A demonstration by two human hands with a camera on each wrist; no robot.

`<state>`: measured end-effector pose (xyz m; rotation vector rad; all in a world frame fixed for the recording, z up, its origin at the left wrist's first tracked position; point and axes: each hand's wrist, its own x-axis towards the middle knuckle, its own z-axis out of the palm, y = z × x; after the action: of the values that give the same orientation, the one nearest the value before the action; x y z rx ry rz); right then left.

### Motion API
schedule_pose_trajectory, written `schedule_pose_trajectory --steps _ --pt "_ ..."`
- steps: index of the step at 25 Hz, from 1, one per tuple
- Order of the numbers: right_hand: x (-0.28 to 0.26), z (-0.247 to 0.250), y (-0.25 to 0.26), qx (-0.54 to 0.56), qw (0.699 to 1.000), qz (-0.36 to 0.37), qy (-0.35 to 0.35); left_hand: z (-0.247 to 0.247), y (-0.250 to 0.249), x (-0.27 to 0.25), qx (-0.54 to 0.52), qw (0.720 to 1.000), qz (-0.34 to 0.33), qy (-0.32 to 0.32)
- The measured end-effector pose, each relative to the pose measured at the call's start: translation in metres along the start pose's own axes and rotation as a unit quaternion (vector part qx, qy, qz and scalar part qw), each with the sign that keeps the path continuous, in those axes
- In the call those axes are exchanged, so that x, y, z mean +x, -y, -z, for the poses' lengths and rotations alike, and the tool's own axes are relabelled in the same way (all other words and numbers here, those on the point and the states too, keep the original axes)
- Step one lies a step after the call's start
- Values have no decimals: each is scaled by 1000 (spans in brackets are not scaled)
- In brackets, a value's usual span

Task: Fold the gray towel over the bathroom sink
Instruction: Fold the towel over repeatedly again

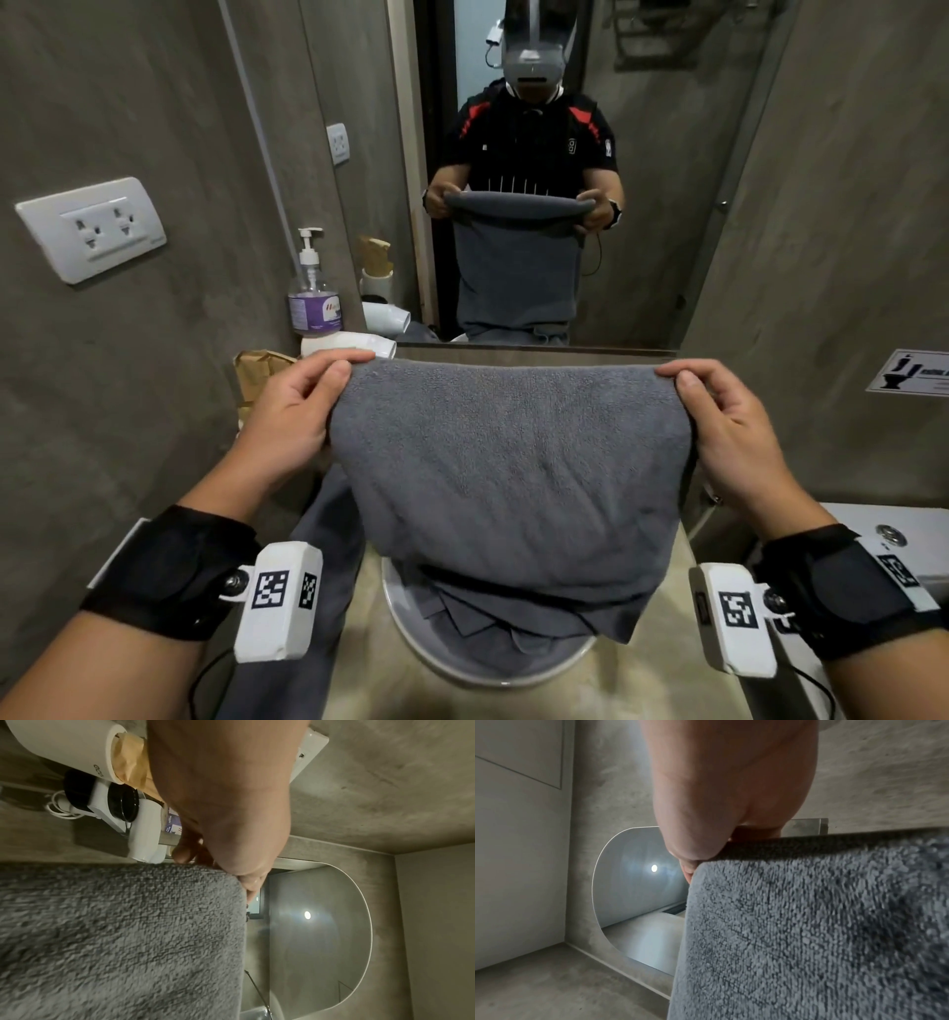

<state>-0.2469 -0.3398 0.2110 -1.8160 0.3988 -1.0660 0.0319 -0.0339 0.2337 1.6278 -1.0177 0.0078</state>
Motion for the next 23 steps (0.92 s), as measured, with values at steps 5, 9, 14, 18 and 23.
schedule_pose_trajectory --steps 5,9,14,18,23 --pt "-15 8 -12 3 989 -70 130 5 12 -11 -63 987 110 100" --pt "-19 -1 -10 -101 987 -59 109 4 19 -14 84 985 93 120" --pt "-19 -11 -8 -80 994 -71 20 3 27 -19 172 981 19 84" --pt "-20 -3 -6 -93 992 -76 -24 6 28 -22 171 981 5 88" --pt "-20 -4 1 -20 995 -99 -13 -1 29 -20 -110 982 129 84"
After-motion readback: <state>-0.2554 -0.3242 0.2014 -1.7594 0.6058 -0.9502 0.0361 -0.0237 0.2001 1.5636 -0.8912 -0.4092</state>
